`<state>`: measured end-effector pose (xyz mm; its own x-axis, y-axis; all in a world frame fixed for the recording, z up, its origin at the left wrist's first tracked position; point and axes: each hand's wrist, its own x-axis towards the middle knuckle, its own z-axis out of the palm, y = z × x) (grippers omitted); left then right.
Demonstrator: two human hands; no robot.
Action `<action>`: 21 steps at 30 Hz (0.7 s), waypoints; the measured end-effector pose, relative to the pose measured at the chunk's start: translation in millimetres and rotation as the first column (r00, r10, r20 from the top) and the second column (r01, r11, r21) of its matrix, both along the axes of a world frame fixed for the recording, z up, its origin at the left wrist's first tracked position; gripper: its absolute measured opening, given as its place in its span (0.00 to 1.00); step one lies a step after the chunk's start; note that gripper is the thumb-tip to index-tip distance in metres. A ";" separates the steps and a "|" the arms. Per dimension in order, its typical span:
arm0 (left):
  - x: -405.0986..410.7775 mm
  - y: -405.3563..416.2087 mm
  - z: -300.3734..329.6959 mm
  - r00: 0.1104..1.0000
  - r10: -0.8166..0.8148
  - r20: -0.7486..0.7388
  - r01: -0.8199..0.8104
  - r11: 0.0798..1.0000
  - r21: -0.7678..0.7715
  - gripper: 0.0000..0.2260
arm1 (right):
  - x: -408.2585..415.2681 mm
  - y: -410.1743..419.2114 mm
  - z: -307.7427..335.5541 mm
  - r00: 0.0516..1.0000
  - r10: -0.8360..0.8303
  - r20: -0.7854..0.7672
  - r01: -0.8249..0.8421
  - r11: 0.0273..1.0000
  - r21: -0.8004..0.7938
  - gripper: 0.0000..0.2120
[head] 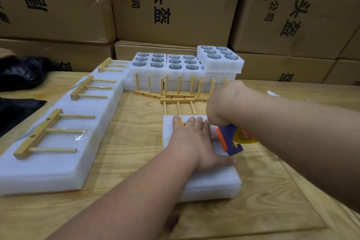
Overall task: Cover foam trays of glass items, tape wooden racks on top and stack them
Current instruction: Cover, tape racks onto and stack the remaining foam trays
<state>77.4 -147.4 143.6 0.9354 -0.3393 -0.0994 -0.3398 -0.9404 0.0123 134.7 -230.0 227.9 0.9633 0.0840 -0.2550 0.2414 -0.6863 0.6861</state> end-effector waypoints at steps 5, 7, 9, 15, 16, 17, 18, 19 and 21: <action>-2.0 -0.5 -0.7 1.000 0.002 0.004 -0.002 1.000 0.010 0.58 | 4.7 -1.1 -0.9 1.000 -0.007 -0.018 0.008 1.000 0.025 0.08; -3.1 0.0 -1.0 1.000 0.003 0.004 -0.003 1.000 0.015 0.58 | 4.7 -10.8 0.7 1.000 -0.007 -0.017 0.008 0.999 0.051 0.09; -3.0 -0.3 -0.6 1.000 0.003 -0.002 -0.003 1.000 0.014 0.58 | 2.9 -22.6 2.9 1.000 0.007 -0.015 -0.005 0.996 0.088 0.10; -1.6 0.3 0.5 1.000 -0.004 -0.020 0.004 1.000 0.019 0.58 | -13.9 -35.9 -18.1 0.990 0.092 0.111 -0.107 0.985 0.135 0.11; -1.8 1.0 0.0 1.000 -0.001 -0.014 0.002 1.000 0.020 0.58 | -14.3 -34.6 -20.8 0.984 0.098 0.147 -0.119 0.983 0.141 0.11; -1.8 1.6 -0.1 1.000 0.001 -0.010 0.000 1.000 0.021 0.58 | -14.2 -34.7 -21.7 0.981 0.090 0.170 -0.118 0.980 0.160 0.11; -1.5 1.4 0.1 1.000 0.000 -0.009 0.001 1.000 0.020 0.58 | -13.9 -37.7 -21.2 0.981 0.069 0.179 -0.103 0.977 0.188 0.10; -1.2 1.0 -0.2 1.000 0.000 -0.007 0.000 1.000 0.018 0.58 | -12.4 -42.7 -20.3 0.981 0.045 0.186 -0.086 0.972 0.217 0.09; -0.3 1.1 -1.6 1.000 0.003 -0.009 -0.003 1.000 0.023 0.58 | -8.9 -59.2 -22.9 0.975 -0.031 0.222 -0.034 0.958 0.284 0.07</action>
<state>77.1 -146.3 142.0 0.9354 -0.3343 -0.1154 -0.3371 -0.9414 -0.0058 125.8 -289.2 205.0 0.9924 0.1228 -0.0004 0.1067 -0.8603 0.4985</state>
